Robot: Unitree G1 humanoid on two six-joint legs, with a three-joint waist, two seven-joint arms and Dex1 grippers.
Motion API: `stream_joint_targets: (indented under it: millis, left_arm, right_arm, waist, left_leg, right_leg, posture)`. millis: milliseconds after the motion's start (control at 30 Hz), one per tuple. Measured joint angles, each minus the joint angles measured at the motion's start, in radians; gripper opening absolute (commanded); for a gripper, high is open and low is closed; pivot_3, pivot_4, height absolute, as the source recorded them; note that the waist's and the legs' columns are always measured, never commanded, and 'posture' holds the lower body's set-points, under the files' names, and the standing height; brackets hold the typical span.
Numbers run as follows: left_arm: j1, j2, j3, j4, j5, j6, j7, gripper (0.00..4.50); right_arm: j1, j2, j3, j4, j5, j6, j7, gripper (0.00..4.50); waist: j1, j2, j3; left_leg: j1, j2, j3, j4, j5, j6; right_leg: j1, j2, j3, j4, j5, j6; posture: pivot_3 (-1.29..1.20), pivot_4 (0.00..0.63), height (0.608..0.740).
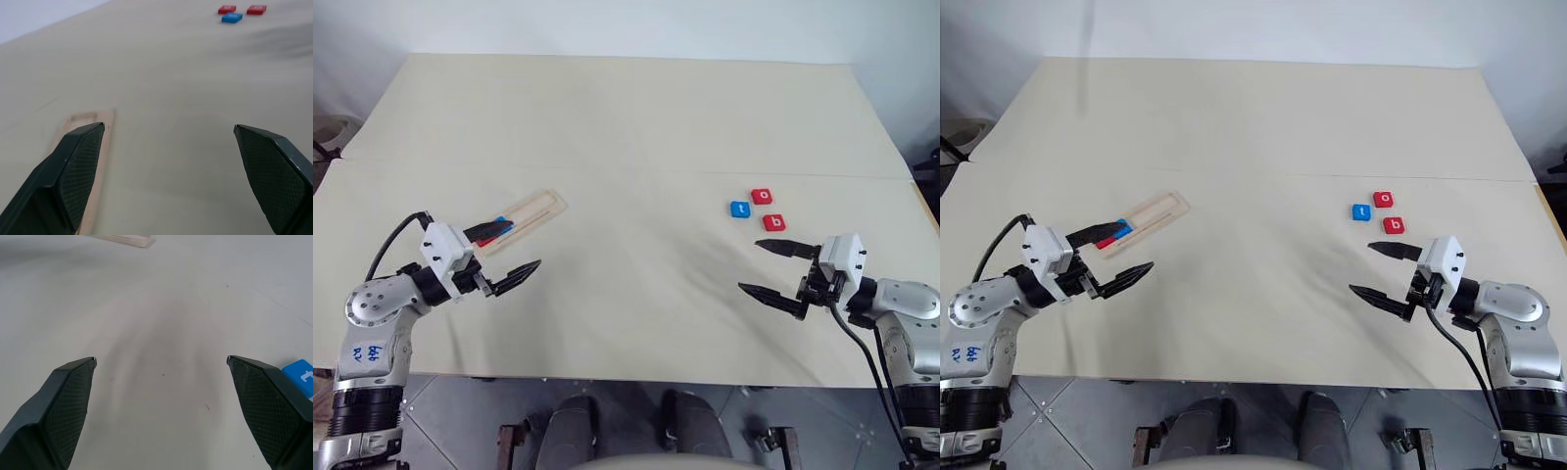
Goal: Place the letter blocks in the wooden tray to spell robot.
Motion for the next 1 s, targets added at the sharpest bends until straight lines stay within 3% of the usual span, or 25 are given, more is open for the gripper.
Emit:
stream_joint_targets:
  millis: [200, 400, 667, 800, 1000]
  left_arm:
    - [0.028, -0.020, 0.021, -0.018, -0.013, 0.032, 0.055, 4.50]
    - [0.272, -0.076, 0.209, -0.097, -0.057, 0.033, 0.148, 4.50]
    - [0.489, -0.167, 0.401, -0.097, -0.085, 0.011, 0.241, 4.50]
    - [0.441, -0.087, 0.394, -0.007, -0.118, 0.074, 0.163, 4.50]
    - [0.112, 0.115, 0.283, 0.263, -0.078, 0.063, 0.010, 4.50]
  right_arm:
    - [-0.050, 0.031, 0.032, 0.005, 0.001, 0.004, 0.006, 4.48]
    - [-0.157, 0.150, 0.147, -0.007, 0.011, 0.030, 0.016, 4.48]
    - [-0.248, 0.252, 0.247, -0.078, 0.010, 0.047, 0.001, 4.48]
    - [-0.249, 0.250, 0.249, -0.103, 0.012, 0.071, -0.012, 4.48]
    - [-0.238, 0.194, 0.226, -0.124, 0.014, 0.096, -0.014, 4.48]
  waist:
    - [-0.006, 0.000, 0.000]
    - [-0.028, 0.000, 0.000]
    - [-0.006, -0.002, -0.001]
    - [0.009, -0.003, -0.001]
    - [0.010, -0.003, -0.002]
  left_leg:
    - [0.000, 0.001, 0.000, 0.000, 0.000, 0.000]
    - [0.000, 0.001, 0.003, -0.001, 0.000, 0.000]
    - [-0.001, 0.001, 0.004, 0.002, -0.004, 0.001]
    - [-0.002, 0.001, 0.004, 0.003, -0.004, 0.001]
    - [-0.001, 0.001, 0.009, 0.003, -0.005, 0.000]
  right_leg:
    - [-0.001, 0.001, 0.001, 0.001, 0.000, 0.000]
    - [-0.004, 0.001, 0.004, 0.002, 0.000, 0.000]
    - [-0.006, 0.001, 0.006, 0.003, 0.000, 0.000]
    - [-0.007, 0.001, 0.006, 0.005, 0.000, 0.000]
    - [-0.010, 0.001, 0.007, 0.007, 0.000, -0.001]
  posture:
    - [0.00, 0.150, 0.740]
    - [0.00, 0.150, 0.740]
    - [0.00, 0.150, 0.740]
    - [0.00, 0.150, 0.740]
    - [0.00, 0.150, 0.740]
